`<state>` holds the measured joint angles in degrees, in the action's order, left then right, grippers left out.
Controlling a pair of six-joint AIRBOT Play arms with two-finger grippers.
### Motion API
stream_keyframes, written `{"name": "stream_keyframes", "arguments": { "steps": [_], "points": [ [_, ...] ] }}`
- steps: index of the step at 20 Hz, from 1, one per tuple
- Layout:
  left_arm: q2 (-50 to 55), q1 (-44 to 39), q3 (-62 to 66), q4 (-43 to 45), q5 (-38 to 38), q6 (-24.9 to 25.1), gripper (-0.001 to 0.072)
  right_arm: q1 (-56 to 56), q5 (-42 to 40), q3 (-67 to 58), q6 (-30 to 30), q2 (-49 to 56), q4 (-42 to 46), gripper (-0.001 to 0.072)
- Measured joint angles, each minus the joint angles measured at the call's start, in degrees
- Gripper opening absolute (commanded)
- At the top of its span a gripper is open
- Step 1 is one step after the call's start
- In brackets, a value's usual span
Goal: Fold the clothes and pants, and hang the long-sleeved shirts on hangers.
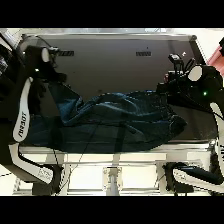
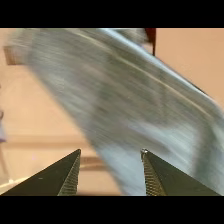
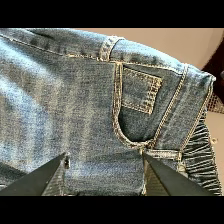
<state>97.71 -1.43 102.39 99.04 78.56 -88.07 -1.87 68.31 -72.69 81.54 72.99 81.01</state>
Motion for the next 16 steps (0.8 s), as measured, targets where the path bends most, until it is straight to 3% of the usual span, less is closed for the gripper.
{"name": "stream_keyframes", "arguments": {
  "steps": [3,8,12,16],
  "points": [
    [2.16,5.73,0.33,-1.95,-4.76,0.37,0.0485,0.00,0.02,0.00,0.00,0.00,-0.13,0.0517],
    [10.97,12.94,7.93,-10.86,-8.85,1.66,0.0484,0.00,0.13,0.00,0.02,0.00,-0.79,0.0517],
    [18.67,16.09,14.16,-22.53,-9.51,6.12,0.0480,0.00,0.09,0.00,0.17,0.00,-1.16,0.0516],
    [23.02,17.00,15.93,-25.49,-8.15,10.34,0.0479,0.00,0.00,0.11,0.37,0.09,-1.27,0.0516]
  ]
}}
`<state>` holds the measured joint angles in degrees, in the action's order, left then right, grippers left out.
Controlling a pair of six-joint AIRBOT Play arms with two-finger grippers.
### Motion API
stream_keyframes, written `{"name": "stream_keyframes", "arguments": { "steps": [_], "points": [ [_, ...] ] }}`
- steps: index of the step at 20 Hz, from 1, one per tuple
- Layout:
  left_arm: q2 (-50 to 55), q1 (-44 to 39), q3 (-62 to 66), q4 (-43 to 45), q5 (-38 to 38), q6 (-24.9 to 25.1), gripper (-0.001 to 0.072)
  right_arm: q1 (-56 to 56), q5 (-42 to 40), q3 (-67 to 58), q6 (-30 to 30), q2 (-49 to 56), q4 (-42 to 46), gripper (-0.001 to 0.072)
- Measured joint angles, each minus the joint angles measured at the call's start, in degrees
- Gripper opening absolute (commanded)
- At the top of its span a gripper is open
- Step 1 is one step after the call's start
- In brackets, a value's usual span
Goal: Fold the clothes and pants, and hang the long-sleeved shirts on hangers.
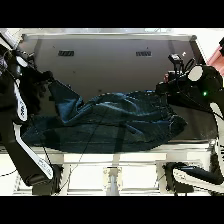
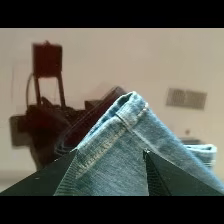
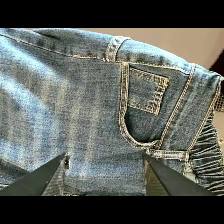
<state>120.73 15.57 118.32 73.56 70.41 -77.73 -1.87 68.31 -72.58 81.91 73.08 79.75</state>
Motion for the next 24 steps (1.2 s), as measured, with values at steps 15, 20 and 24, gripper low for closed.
{"name": "stream_keyframes", "arguments": {
  "steps": [15,20,24],
  "points": [
    [1.90,-3.82,0.66,2.27,1.42,12.02,0.0102,0.00,-0.46,1.18,0.07,1.22,0.00,0.0516],
    [-1.55,-3.98,0.63,2.73,1.14,12.70,0.0023,0.00,-0.42,1.18,0.09,1.27,0.66,0.0517],
    [-9.03,-2.78,0.63,6.14,2.75,12.61,0.0024,0.07,-0.42,1.18,-0.02,1.27,3.54,0.0518]
  ]
}}
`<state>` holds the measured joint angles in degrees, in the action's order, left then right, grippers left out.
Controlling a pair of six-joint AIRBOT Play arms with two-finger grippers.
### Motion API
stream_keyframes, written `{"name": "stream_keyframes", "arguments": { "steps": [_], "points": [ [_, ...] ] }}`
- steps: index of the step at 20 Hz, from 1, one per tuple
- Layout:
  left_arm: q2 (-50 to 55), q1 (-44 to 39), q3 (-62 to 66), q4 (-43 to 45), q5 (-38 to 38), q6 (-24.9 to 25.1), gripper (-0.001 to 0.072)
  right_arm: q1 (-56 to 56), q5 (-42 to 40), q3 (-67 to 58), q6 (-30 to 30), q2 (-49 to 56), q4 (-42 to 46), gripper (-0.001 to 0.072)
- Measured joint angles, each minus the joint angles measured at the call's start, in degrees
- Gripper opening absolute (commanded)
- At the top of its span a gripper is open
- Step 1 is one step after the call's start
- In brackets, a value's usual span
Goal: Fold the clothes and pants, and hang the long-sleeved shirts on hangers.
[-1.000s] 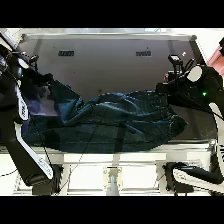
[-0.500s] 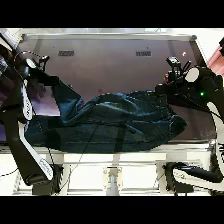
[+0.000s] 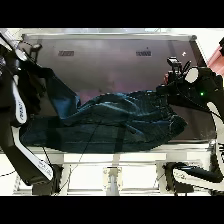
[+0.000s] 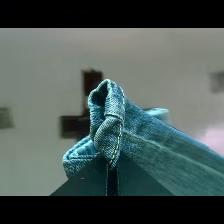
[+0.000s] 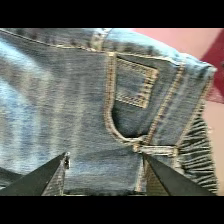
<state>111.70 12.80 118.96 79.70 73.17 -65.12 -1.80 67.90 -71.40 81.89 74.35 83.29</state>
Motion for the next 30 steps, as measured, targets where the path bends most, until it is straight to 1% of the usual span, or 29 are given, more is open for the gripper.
{"name": "stream_keyframes", "arguments": {
  "steps": [3,5,7,11,14,18,21,22,24,25,28,29,30],
  "points": [
    [-5.99,1.03,-0.70,5.70,5.31,-3.08,0.0024,0.00,-0.39,0.00,-1.25,0.00,1.62,0.0517],
    [-9.29,1.68,-2.23,8.87,8.70,-6.73,0.0023,0.00,-1.95,0.00,-2.71,0.26,2.29,0.0519],
    [-11.56,2.14,-3.48,10.80,12.24,-9.90,0.0023,0.39,-4.09,0.00,-4.68,1.18,3.13,0.0556],
    [-15.30,2.49,-4.48,13.05,16.70,-14.53,0.0023,4.92,-6.43,0.00,-8.11,5.64,4.00,0.0557],
    [-17.51,2.67,-4.72,15.69,18.78,-16.70,0.0023,9.60,-6.12,0.04,-11.32,10.36,0.96,0.0556],
    [-18.69,2.78,-4.81,17.51,21.46,-18.71,0.0023,12.46,-7.78,0.02,-14.05,15.74,-2.58,0.0554],
    [-19.26,2.75,-4.81,17.86,22.40,-20.70,0.0023,13.03,-8.90,-0.09,-17.27,19.43,-8.48,0.0533],
    [-19.58,2.69,-4.81,17.84,22.53,-21.24,0.0023,13.07,-9.40,-0.09,-18.38,20.48,-11.04,0.0502],
    [-20.50,2.60,-4.83,17.55,22.45,-21.88,0.0022,12.70,-11.04,-0.15,-20.55,21.81,-15.76,0.0238],
    [-21.38,2.60,-4.83,16.83,21.57,-22.21,0.0022,12.39,-11.80,-0.28,-21.84,22.21,-17.99,0.0023],
    [-25.46,2.71,-4.83,11.96,15.04,-23.50,0.0022,11.21,-12.28,-3.04,-24.09,22.84,-25.07,0.0025],
    [-27.21,2.73,-4.83,11.74,12.72,-24.70,0.0022,11.15,-11.87,-4.79,-24.04,22.69,-26.32,0.0025],
    [-29.22,2.84,-4.83,13.60,10.78,-26.40,0.0022,11.21,-11.61,-6.82,-23.30,22.10,-26.99,0.0024]
  ]
}}
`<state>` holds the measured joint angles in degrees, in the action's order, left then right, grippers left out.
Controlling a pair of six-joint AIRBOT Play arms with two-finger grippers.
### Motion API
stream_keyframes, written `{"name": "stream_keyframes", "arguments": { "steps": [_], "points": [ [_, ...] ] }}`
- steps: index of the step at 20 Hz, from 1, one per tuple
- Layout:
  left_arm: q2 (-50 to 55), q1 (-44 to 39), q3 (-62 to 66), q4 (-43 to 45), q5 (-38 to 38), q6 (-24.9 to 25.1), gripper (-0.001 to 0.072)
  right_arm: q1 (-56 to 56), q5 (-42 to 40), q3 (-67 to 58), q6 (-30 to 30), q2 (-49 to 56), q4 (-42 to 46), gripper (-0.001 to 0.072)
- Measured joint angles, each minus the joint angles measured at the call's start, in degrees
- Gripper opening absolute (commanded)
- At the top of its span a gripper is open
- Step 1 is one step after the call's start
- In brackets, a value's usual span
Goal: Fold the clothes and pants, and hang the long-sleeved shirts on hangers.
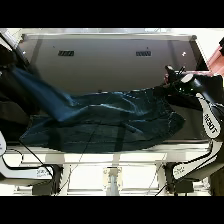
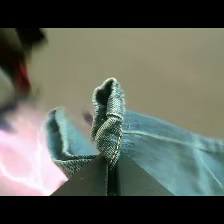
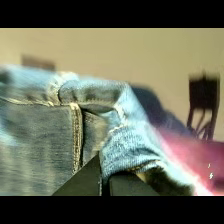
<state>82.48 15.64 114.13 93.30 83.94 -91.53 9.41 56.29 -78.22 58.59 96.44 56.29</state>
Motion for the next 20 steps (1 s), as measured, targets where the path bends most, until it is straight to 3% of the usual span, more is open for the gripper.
{"name": "stream_keyframes", "arguments": {
  "steps": [3,6,15,20],
  "points": [
    [-5.29,0.76,0.00,11.80,-1.07,-3.67,0.0023,1.31,-0.37,-4.42,3.74,-3.63,0.00,0.0024],
    [-7.78,4.26,0.00,20.50,3.23,-4.07,0.0023,2.80,-0.90,-6.21,6.58,-7.37,1.27,0.0024],
    [-9.01,10.58,-4.50,15.91,15.61,0.02,0.0023,3.58,3.02,-7.23,8.59,-13.44,4.22,0.0024],
    [-8.83,10.93,-16.65,13.49,11.89,-0.11,0.0023,1.99,4.17,-7.26,8.81,-12.15,5.16,0.0023]
  ]
}}
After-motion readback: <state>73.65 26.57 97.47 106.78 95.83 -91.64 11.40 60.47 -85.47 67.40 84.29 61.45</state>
